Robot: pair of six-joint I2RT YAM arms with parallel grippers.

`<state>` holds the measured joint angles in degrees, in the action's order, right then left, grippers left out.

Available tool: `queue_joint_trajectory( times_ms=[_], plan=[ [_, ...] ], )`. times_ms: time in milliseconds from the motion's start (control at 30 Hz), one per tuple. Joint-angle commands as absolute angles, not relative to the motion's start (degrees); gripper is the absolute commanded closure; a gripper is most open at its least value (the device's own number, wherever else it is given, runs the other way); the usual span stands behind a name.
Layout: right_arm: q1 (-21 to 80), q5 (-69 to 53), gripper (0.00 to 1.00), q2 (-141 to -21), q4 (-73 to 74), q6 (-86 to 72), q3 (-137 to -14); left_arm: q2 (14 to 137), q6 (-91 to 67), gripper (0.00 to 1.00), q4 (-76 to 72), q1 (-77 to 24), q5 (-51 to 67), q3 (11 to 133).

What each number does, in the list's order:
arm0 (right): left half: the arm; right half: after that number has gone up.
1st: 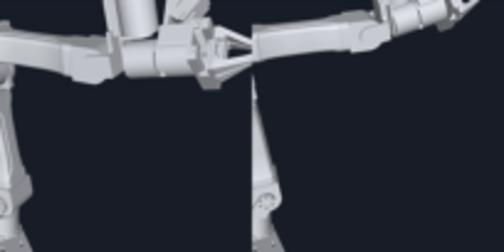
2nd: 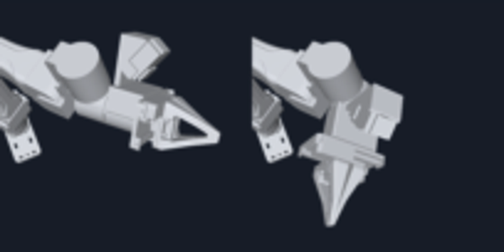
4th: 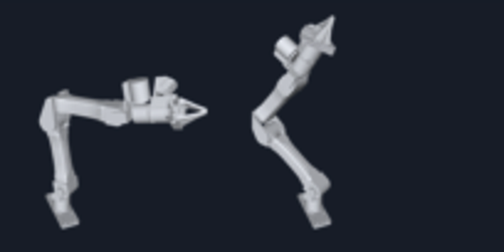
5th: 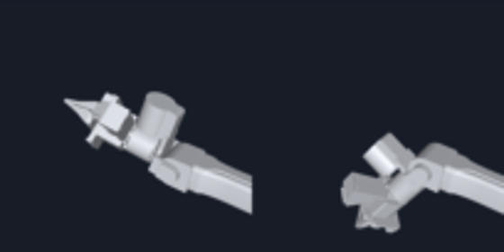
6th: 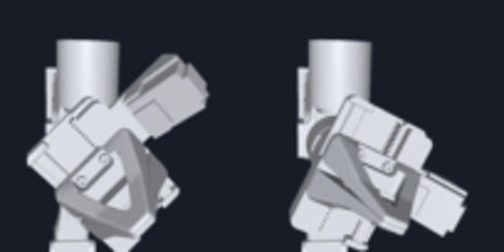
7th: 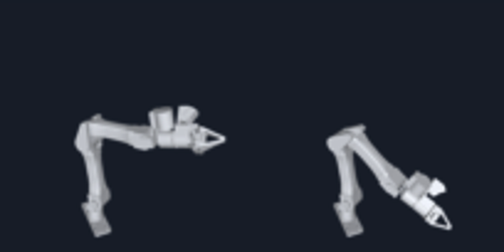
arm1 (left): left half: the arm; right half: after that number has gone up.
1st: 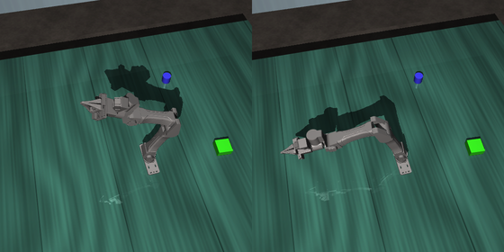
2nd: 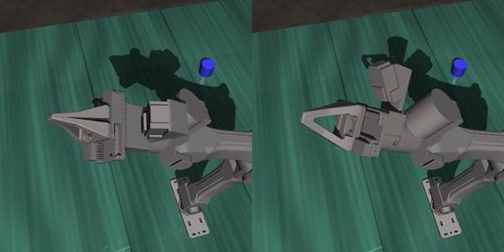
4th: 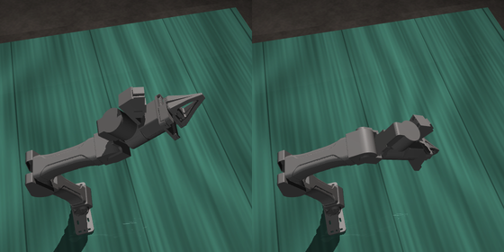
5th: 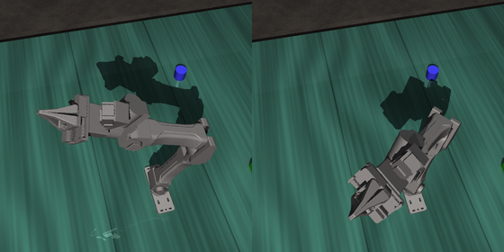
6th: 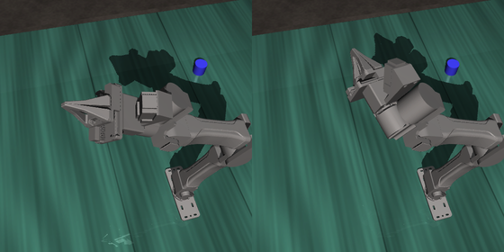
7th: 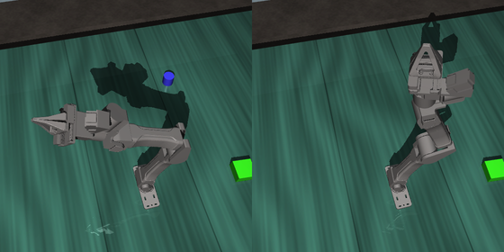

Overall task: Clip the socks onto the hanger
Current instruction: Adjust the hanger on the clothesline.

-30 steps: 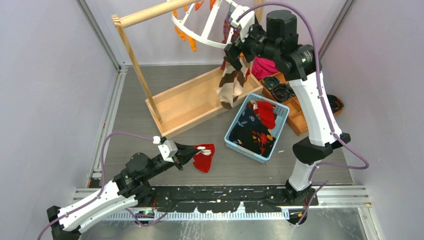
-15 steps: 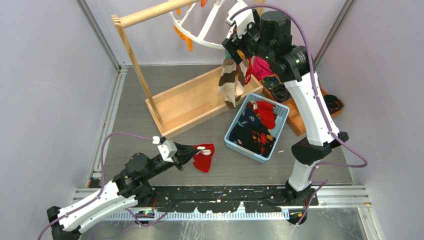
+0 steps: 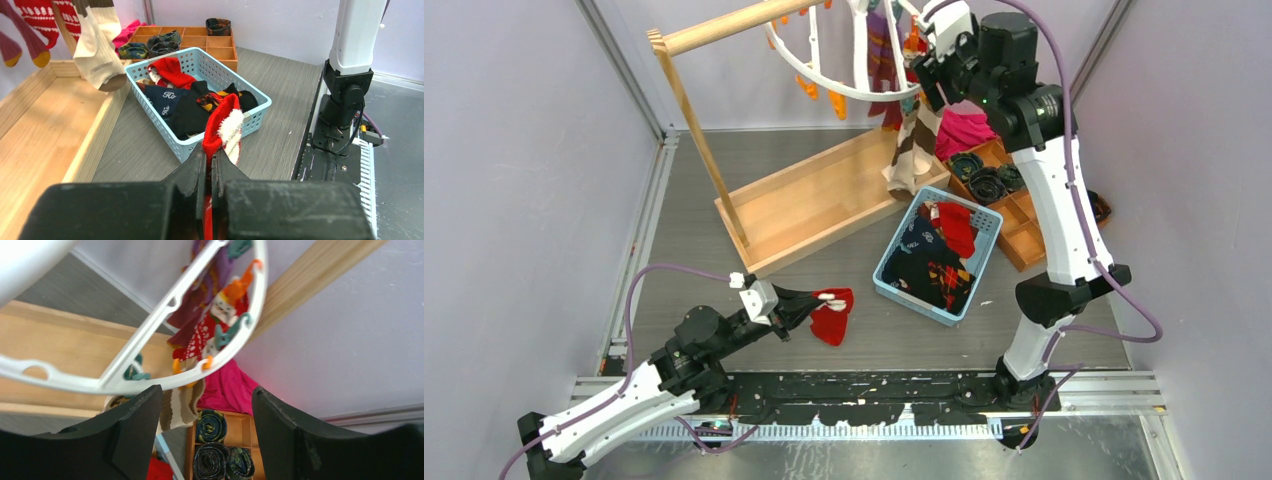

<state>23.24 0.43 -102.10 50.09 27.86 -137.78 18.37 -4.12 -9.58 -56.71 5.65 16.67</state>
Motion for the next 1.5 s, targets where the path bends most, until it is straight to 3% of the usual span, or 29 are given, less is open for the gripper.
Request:
queue_joint_trajectory(
  times_ms=[0,267,533,733,1267,1467],
  plan=[
    [20.01,-1.37,0.3,-99.27,43.99,26.13,-137.99,18.28,-4.48,1.0,-12.21,-56.51,6.33,18.54],
    [17.29,-3.95,0.3,-99.64,43.64,24.77,-139.53,18.29,-4.48,1.0,-11.92,-56.51,6.42,18.68],
    [14.13,-21.14,0.01,-95.07,54.84,24.63,-144.2,16.61,-4.22,1.0,-10.33,-56.51,6.11,18.74],
    [14.62,-34.77,0.0,-91.8,54.34,17.24,-136.06,17.42,-4.15,1.0,-12.65,-56.51,6.34,17.76],
    [19.4,-16.65,0.0,-86.09,39.65,-0.64,-112.04,17.96,-4.55,1.0,-13.79,-56.51,6.82,17.64],
    [19.4,-17.79,0.03,-89.71,30.21,-9.18,-106.08,19.31,-5.09,1.0,-14.37,-56.51,7.68,18.11]
  ],
)
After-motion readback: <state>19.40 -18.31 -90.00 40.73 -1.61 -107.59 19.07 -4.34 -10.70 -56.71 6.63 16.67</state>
